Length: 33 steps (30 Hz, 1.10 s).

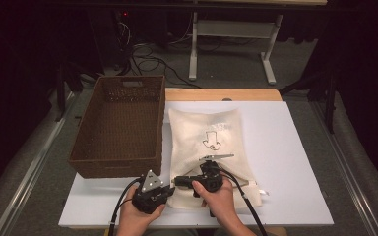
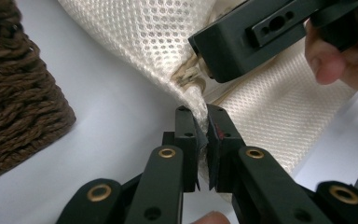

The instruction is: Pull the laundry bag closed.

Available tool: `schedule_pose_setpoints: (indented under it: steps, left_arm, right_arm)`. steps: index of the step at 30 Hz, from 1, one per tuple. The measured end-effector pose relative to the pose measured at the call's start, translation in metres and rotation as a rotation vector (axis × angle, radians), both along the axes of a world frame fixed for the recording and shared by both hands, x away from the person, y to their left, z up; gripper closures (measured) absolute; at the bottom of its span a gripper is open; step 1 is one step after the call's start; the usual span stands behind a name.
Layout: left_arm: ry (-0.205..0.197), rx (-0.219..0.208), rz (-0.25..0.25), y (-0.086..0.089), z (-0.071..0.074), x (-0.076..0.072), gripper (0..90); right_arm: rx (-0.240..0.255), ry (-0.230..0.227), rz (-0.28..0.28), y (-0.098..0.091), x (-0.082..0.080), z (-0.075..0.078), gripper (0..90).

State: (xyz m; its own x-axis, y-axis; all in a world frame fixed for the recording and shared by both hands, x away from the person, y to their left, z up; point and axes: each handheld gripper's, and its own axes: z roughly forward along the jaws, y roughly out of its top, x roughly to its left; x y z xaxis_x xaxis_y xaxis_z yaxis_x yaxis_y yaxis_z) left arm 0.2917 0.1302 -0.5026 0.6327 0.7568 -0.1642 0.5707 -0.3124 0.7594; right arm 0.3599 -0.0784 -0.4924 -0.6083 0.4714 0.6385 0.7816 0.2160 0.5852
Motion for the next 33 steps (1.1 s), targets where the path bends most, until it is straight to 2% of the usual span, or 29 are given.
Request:
schedule_pose_setpoints:
  steps: [1,2,3,4,8,9,10,11,14,15,16,18,22,23,24,26,27,29,30,33]
  left_arm:
    - [0.007,0.011,-0.003,0.0,0.0,0.0,83.5]
    - [0.013,0.016,0.001,0.0,-0.002,0.001,83.2]
    - [0.013,0.016,0.001,0.0,-0.002,0.001,83.2]
    - [0.018,0.014,0.001,0.0,-0.002,0.002,83.1]
    - [0.015,0.015,0.003,0.001,-0.001,0.002,81.7]
    - [0.016,0.019,0.011,0.001,-0.001,0.002,79.8]
    - [0.019,0.017,0.036,0.003,-0.002,0.004,71.9]
    - [0.019,0.017,0.036,0.003,-0.002,0.004,70.1]
    - [0.032,-0.02,0.047,0.008,-0.001,0.007,68.9]
    - [0.034,-0.021,0.044,0.009,-0.002,0.008,69.7]
    - [0.019,0.0,0.035,0.008,-0.002,0.01,76.9]
    - [0.011,0.005,0.022,0.008,-0.003,0.012,77.3]
    - [0.015,-0.038,0.013,0.011,-0.004,0.017,77.4]
    - [0.007,-0.035,0.008,0.011,-0.003,0.016,77.4]
    - [-0.001,-0.026,-0.001,0.01,-0.003,0.015,83.5]
    - [-0.014,0.017,0.003,0.007,-0.001,0.013,85.9]
    - [-0.014,0.017,0.003,0.007,-0.001,0.013,86.3]
    - [0.01,0.017,0.009,0.008,-0.001,0.014,86.6]
    - [0.024,-0.002,0.015,0.008,-0.001,0.015,87.0]
    - [0.034,-0.014,0.01,0.01,-0.001,0.016,87.2]
  right_arm:
    - [-0.006,-0.001,0.008,0.002,-0.001,0.0,81.5]
    - [-0.038,-0.02,0.012,0.005,-0.003,-0.001,84.4]
    - [-0.038,-0.02,0.012,0.005,-0.003,-0.001,84.4]
    - [-0.063,-0.024,0.0,0.006,-0.004,-0.002,87.6]
    - [-0.061,-0.035,0.001,0.004,-0.005,-0.002,87.8]
    - [-0.061,-0.045,0.005,0.004,-0.005,-0.001,87.8]
    - [-0.06,-0.049,0.007,0.004,-0.006,0.0,87.9]
    - [-0.06,-0.049,0.007,0.004,-0.006,0.0,87.9]
    - [-0.054,-0.061,0.009,0.005,-0.007,0.0,87.8]
    - [-0.048,-0.068,0.01,0.005,-0.007,0.0,87.9]
    - [-0.037,-0.066,0.016,0.006,-0.007,-0.001,87.9]
    - [-0.03,-0.063,0.019,0.006,-0.007,-0.001,87.9]
    - [-0.033,-0.092,0.023,0.006,-0.009,-0.001,87.9]
    - [-0.033,-0.092,0.023,0.006,-0.009,-0.001,87.9]
    - [-0.038,-0.1,0.018,0.007,-0.009,0.0,87.9]
    - [-0.051,-0.103,0.013,0.008,-0.01,-0.001,88.0]
    - [-0.051,-0.103,0.013,0.008,-0.01,-0.001,88.0]
    - [-0.067,-0.107,0.006,0.008,-0.01,-0.001,88.0]
    - [-0.092,-0.127,-0.006,0.009,-0.012,-0.002,88.0]
    - [-0.11,-0.137,-0.017,0.01,-0.014,-0.002,88.1]
